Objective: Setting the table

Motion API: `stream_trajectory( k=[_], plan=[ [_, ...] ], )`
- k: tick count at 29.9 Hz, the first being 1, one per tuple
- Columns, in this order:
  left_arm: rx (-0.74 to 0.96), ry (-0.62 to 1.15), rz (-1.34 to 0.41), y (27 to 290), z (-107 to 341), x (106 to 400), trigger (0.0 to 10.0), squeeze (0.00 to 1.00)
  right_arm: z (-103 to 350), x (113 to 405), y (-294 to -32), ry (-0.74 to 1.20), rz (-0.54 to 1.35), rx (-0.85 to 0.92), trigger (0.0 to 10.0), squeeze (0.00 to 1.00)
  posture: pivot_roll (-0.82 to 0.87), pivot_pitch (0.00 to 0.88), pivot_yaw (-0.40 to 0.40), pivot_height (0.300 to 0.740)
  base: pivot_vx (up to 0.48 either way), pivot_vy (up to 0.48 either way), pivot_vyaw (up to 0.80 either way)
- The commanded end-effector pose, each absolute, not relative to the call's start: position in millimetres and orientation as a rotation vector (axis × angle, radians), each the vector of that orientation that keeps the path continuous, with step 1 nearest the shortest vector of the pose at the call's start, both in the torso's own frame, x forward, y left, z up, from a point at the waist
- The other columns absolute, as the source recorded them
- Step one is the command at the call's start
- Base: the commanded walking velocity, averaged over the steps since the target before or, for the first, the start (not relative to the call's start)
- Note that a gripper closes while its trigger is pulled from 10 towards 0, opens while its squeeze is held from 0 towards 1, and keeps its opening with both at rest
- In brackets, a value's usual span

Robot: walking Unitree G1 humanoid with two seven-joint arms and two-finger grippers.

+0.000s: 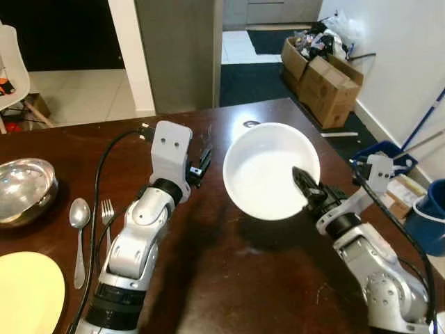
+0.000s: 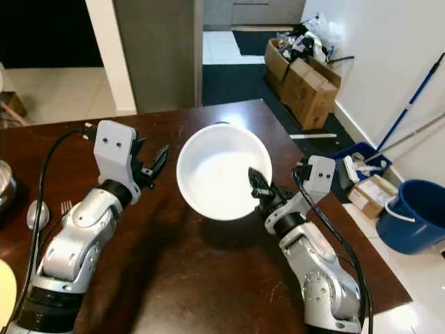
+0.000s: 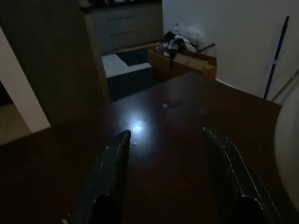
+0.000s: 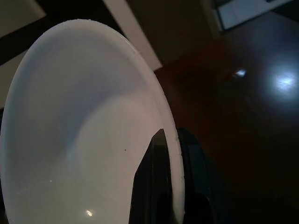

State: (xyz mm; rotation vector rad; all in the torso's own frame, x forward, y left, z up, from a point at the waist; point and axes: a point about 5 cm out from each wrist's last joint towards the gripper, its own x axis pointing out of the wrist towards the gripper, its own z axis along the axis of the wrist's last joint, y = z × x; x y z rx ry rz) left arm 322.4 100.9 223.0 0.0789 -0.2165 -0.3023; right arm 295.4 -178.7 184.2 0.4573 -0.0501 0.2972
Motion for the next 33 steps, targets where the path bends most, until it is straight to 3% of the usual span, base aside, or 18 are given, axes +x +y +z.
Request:
stream_trajectory(
  k=[1, 8, 17, 22, 24, 33],
  plan=[
    [0.088, -0.203, -0.279, 107.4, 220.8, 321.1, 10.0, 0.00, 182.4, 297.0, -181.8, -0.035, 0.278, 0.471, 10.0, 0.00, -0.06, 0.009, 0.092, 0.740, 0.000, 0.000, 0.00],
    [0.171, -0.187, -0.317, 126.4, 224.6, 314.2, 10.0, 0.00, 182.8, 312.3, -182.7, -0.022, 0.304, 0.516, 10.0, 0.00, -0.03, 0.014, 0.092, 0.740, 0.000, 0.000, 0.00],
    [0.283, -0.212, -0.487, 134.7, 252.0, 295.8, 10.0, 0.00, 181.5, 360.1, -172.4, 0.066, 0.307, 0.610, 10.0, 0.00, 0.08, 0.077, 0.111, 0.740, 0.000, 0.000, 0.00],
    [0.310, -0.222, -0.526, 133.3, 258.4, 290.8, 10.0, 0.00, 178.5, 370.1, -167.9, 0.104, 0.302, 0.590, 10.0, 0.00, 0.10, 0.095, 0.102, 0.740, 0.000, 0.000, 0.00],
    [0.401, -0.217, -0.605, 132.6, 263.5, 279.7, 10.0, 0.00, 175.3, 382.7, -158.5, 0.175, 0.333, 0.573, 10.0, 0.00, 0.14, 0.123, 0.089, 0.740, 0.000, 0.000, 0.00],
    [0.450, -0.145, -0.738, 140.6, 264.8, 248.3, 10.0, 0.00, 179.0, 400.2, -152.7, 0.208, 0.335, 0.495, 10.0, 0.00, 0.21, 0.156, 0.073, 0.740, 0.000, 0.000, 0.00]
  ],
)
